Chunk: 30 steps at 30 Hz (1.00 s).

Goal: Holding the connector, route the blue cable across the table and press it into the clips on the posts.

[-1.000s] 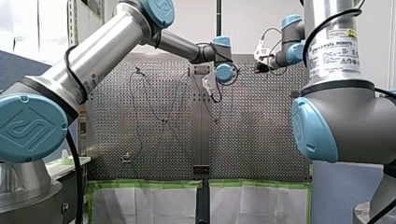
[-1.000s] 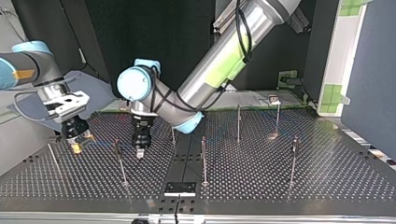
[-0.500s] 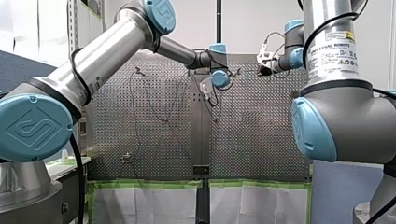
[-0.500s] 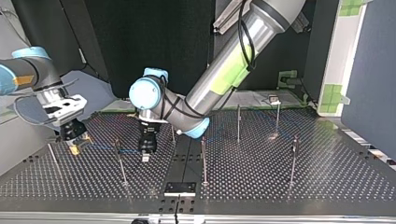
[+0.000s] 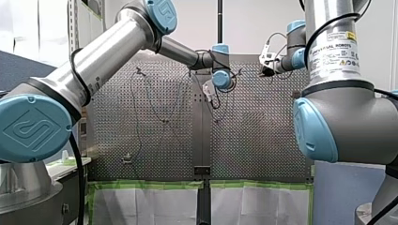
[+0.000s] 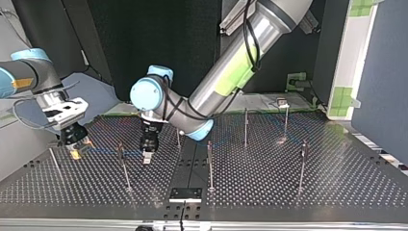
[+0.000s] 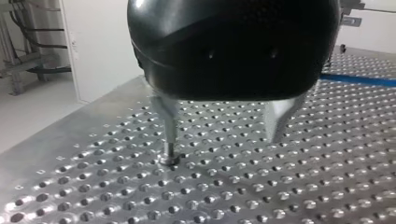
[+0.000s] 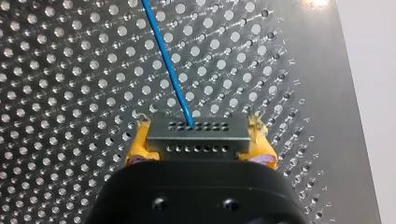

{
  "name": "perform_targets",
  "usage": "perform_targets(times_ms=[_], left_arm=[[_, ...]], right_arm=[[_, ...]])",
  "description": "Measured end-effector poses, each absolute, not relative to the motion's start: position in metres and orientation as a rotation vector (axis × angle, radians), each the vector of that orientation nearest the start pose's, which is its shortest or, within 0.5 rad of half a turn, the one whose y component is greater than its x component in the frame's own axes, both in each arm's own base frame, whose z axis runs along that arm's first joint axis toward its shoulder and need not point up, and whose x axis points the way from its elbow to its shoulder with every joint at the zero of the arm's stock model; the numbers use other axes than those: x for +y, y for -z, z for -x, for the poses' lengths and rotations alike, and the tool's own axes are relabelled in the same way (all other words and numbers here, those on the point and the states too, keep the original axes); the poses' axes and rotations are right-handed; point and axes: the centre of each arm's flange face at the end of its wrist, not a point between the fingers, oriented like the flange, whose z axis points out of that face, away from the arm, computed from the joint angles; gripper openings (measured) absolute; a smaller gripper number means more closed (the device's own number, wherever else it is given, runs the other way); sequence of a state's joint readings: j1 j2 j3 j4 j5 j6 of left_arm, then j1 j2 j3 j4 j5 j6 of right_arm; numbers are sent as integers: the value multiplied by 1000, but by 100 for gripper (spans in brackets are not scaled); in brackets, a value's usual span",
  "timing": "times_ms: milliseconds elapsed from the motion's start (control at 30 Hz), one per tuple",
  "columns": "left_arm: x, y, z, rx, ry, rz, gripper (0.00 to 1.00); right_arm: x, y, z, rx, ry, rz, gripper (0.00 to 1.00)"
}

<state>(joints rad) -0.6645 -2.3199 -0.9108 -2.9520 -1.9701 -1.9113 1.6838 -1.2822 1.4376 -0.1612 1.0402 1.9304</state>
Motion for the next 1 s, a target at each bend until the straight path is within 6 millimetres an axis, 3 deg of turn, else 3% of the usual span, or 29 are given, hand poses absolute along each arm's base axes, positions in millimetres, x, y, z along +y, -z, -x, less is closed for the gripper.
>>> perform_targets(times_ms=[400, 1000], left_arm=[[-554, -351, -532, 1584, 478, 84, 100], [-562, -396, -460, 1564, 700, -17, 100]], right_arm=[[-568, -410, -255, 1516, 2454, 2045, 0], [-563, -410, -262, 1500, 2441, 2050, 0]])
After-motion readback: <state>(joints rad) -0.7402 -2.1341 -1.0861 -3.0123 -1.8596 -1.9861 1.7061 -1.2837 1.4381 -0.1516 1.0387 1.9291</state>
